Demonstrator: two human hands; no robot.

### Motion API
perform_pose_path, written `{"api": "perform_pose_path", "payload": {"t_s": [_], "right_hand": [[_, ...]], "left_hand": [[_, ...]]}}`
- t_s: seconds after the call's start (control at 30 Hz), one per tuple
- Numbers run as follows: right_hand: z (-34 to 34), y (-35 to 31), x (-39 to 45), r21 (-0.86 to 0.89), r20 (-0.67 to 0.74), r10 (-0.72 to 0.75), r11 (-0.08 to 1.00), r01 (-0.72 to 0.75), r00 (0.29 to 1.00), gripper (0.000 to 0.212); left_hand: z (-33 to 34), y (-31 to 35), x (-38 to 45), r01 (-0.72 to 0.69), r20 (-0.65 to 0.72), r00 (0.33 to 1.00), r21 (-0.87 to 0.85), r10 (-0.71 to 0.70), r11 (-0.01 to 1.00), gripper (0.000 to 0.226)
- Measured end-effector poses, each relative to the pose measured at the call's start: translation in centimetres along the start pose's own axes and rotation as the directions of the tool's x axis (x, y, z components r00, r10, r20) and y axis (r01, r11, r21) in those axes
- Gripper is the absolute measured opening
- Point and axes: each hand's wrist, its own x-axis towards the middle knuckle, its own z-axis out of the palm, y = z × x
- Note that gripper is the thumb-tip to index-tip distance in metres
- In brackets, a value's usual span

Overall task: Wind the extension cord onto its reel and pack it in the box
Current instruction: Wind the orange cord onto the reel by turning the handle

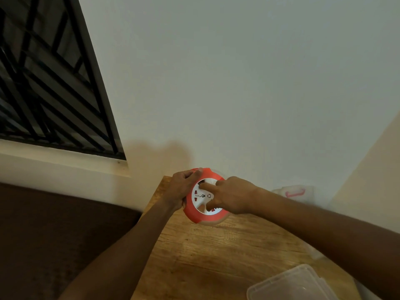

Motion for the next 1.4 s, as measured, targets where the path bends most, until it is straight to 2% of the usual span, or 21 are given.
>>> {"api": "perform_pose_path", "payload": {"t_s": [0.1, 0.17, 0.23, 0.3, 0.37, 0.4, 0.5, 0.6, 0.67, 0.73, 0.83, 0.97, 1.03, 1.1, 1.17, 1.2, 1.23, 1.3, 1.33, 1.37, 1.4], "right_hand": [[-0.5, 0.3, 0.2, -0.041, 0.075, -0.032, 0.999, 0.035, 0.997, 0.062], [-0.4, 0.5, 0.7, -0.111, 0.113, -0.070, 0.990, 0.082, 0.991, 0.064], [-0.8, 0.5, 0.8, -0.150, 0.143, -0.076, 0.984, 0.097, 0.987, 0.056], [-1.0, 0.1, 1.1, -0.240, 0.146, -0.177, 0.948, 0.209, 0.973, 0.048], [-1.1, -0.4, 1.4, -0.283, 0.182, -0.191, 0.929, 0.237, 0.965, 0.053], [-0.8, -0.9, 1.5, -0.266, 0.181, -0.158, 0.942, 0.203, 0.971, 0.059], [-1.1, -1.1, 1.8, -0.360, 0.164, -0.136, 0.914, 0.188, 0.977, 0.076], [-0.6, -1.2, 2.5, -0.362, 0.133, -0.130, 0.917, 0.170, 0.983, 0.073], [-0.3, -1.3, 2.6, -0.346, 0.063, -0.149, 0.924, 0.161, 0.987, 0.070], [0.3, -1.1, 2.7, -0.248, 0.015, -0.086, 0.965, 0.087, 0.996, 0.065], [0.5, -0.5, 2.7, 0.071, -0.040, 0.114, 0.991, -0.111, 0.993, 0.050], [0.9, 0.3, 3.0, 0.136, -0.139, 0.352, 0.933, -0.334, 0.926, 0.069], [1.4, 0.1, 3.4, 0.289, -0.148, 0.496, 0.849, -0.442, 0.856, 0.068], [1.7, 0.0, 3.9, 0.447, -0.115, 0.661, 0.701, -0.555, 0.742, 0.065], [2.1, -0.2, 4.3, 0.677, 0.002, 0.814, 0.427, -0.600, 0.581, 0.065], [2.3, -0.4, 4.6, 0.793, 0.093, 0.851, 0.250, -0.555, 0.516, 0.064], [2.5, -0.5, 4.8, 0.871, 0.180, 0.855, 0.091, -0.483, 0.486, 0.062], [2.8, -0.9, 5.1, 0.922, 0.309, 0.810, -0.126, -0.367, 0.499, 0.059], [3.0, -1.1, 5.0, 0.921, 0.350, 0.782, -0.187, -0.341, 0.516, 0.061], [3.2, -1.4, 4.9, 0.918, 0.366, 0.761, -0.200, -0.342, 0.536, 0.063], [3.4, -1.7, 4.6, 0.915, 0.347, 0.764, -0.149, -0.374, 0.544, 0.066]], "left_hand": [[-0.1, 0.1, -0.1, -0.016, 0.032, 0.999, 0.053, 0.015, 0.998, 0.045], [-0.1, 0.4, 0.0, -0.031, 0.056, 0.998, 0.104, 0.026, 0.994, 0.034], [-0.2, 0.7, -0.2, -0.036, 0.096, 0.995, 0.138, 0.022, 0.990, 0.020], [-0.2, 0.9, -0.4, -0.042, 0.138, 0.990, 0.162, 0.019, 0.986, 0.017], [-0.1, 0.8, -0.6, -0.033, 0.151, 0.988, 0.185, 0.005, 0.982, 0.016], [0.0, 0.7, -0.6, -0.027, 0.155, 0.988, 0.184, -0.002, 0.982, 0.020], [0.2, 0.7, -0.4, 0.000, 0.152, 0.988, 0.168, -0.026, 0.986, 0.033], [-0.1, 0.7, -0.3, 0.032, 0.123, 0.991, 0.111, -0.046, 0.993, 0.025], [0.0, 1.0, -0.3, 0.036, 0.109, 0.993, 0.092, -0.046, 0.995, 0.025], [0.1, 1.2, 0.0, 0.018, 0.113, 0.993, 0.098, -0.029, 0.995, 0.023], [0.2, 1.2, 0.4, -0.013, 0.065, 0.998, 0.053, 0.010, 0.998, 0.023], [0.8, 0.8, 0.3, 0.012, -0.102, 0.994, -0.187, -0.032, 0.982, 0.034], [1.5, 0.9, 0.3, -0.017, -0.165, 0.986, -0.237, -0.023, 0.971, 0.034], [2.5, 1.3, 0.6, -0.065, -0.251, 0.968, -0.270, -0.005, 0.961, 0.033], [3.5, 1.6, 0.8, -0.105, -0.333, 0.943, -0.264, 0.012, 0.959, 0.031], [3.8, 1.5, 1.0, -0.114, -0.362, 0.932, -0.238, 0.021, 0.964, 0.031], [3.9, 1.3, 1.0, -0.112, -0.375, 0.926, -0.208, 0.027, 0.972, 0.032], [3.8, 0.9, 0.9, -0.099, -0.367, 0.930, -0.178, 0.027, 0.979, 0.032], [3.8, 0.7, 0.9, -0.093, -0.348, 0.937, -0.165, 0.030, 0.982, 0.029], [3.6, 0.5, 0.9, -0.090, -0.328, 0.944, -0.150, 0.036, 0.985, 0.025], [3.6, 0.5, 1.0, -0.084, -0.310, 0.950, -0.140, 0.037, 0.987, 0.023]]}}
